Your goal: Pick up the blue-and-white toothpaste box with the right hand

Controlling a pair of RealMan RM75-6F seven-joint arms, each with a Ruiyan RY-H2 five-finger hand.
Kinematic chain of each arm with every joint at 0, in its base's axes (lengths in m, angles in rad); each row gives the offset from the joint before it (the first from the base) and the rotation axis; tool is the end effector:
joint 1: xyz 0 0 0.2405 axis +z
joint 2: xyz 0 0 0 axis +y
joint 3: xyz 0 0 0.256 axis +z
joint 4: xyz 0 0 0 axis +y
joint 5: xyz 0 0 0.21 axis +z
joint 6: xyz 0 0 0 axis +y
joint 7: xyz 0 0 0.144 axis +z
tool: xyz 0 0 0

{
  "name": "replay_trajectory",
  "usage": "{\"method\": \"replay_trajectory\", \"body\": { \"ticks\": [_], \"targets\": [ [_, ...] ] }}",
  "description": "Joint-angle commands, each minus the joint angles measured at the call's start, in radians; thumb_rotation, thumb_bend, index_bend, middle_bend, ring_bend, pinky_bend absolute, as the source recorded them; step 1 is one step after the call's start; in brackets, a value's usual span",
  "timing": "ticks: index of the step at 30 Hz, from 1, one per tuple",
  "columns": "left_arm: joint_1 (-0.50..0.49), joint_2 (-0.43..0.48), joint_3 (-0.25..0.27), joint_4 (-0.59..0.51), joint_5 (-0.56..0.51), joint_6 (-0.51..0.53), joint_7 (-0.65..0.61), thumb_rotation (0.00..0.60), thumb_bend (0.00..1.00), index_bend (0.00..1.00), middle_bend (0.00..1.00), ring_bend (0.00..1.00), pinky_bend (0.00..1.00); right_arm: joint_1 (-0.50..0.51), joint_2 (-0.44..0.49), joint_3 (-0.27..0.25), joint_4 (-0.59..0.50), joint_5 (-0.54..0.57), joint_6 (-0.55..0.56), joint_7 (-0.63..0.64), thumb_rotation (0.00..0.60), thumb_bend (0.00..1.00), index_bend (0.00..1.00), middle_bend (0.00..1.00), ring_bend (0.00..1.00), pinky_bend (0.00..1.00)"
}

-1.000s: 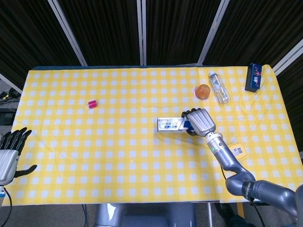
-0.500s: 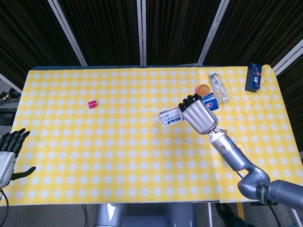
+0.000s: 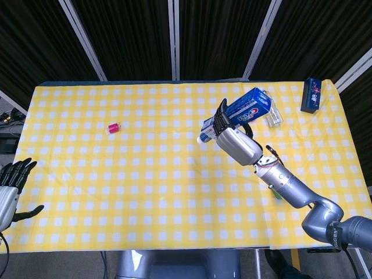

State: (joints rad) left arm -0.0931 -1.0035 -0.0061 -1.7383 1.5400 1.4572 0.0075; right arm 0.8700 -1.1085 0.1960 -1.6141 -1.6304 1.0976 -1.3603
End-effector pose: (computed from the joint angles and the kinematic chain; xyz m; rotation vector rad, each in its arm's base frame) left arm -0.2928 0.1723 0.1720 -1.4638 -0.9367 -0.8897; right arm -0.0700 -0.3607 0.1268 1.6168 0.9367 0.3983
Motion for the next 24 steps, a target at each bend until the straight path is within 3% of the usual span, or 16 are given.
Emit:
{"method": "replay_trajectory", "body": {
  "ticks": [1, 12, 18, 24],
  "targets": [
    [0.0, 0.0, 0.0, 0.0, 0.0, 0.001, 0.002, 0.6, 0.0, 0.0, 0.0, 0.0, 0.0, 0.002, 0.005, -0.002, 0.002, -0.011, -0.005, -0.012, 0.6, 0.37, 0.44, 0.35, 0.27, 0.23],
    [0.001, 0.0, 0.0, -0.001, 0.0, 0.003, 0.0, 0.6, 0.0, 0.0, 0.0, 0.0, 0.0, -0.024, 0.007, 0.012, 0.008, -0.004, 0.03, 0.035, 0.6, 0.37, 0.44, 0.36, 0.27, 0.24],
    [0.0, 0.0, 0.001, -0.002, 0.001, 0.002, 0.001, 0.6, 0.0, 0.0, 0.0, 0.0, 0.0, -0.095, -0.065, 0.028, -0.04, 0.155, 0.073, 0.307, 0.6, 0.37, 0.44, 0.37, 0.27, 0.24],
    [-0.001, -0.004, 0.004, -0.003, 0.003, -0.002, 0.01, 0.6, 0.0, 0.0, 0.0, 0.0, 0.0, -0.128, -0.129, -0.02, -0.02, 0.212, 0.03, 0.497, 0.6, 0.38, 0.43, 0.37, 0.27, 0.22]
  ]
}}
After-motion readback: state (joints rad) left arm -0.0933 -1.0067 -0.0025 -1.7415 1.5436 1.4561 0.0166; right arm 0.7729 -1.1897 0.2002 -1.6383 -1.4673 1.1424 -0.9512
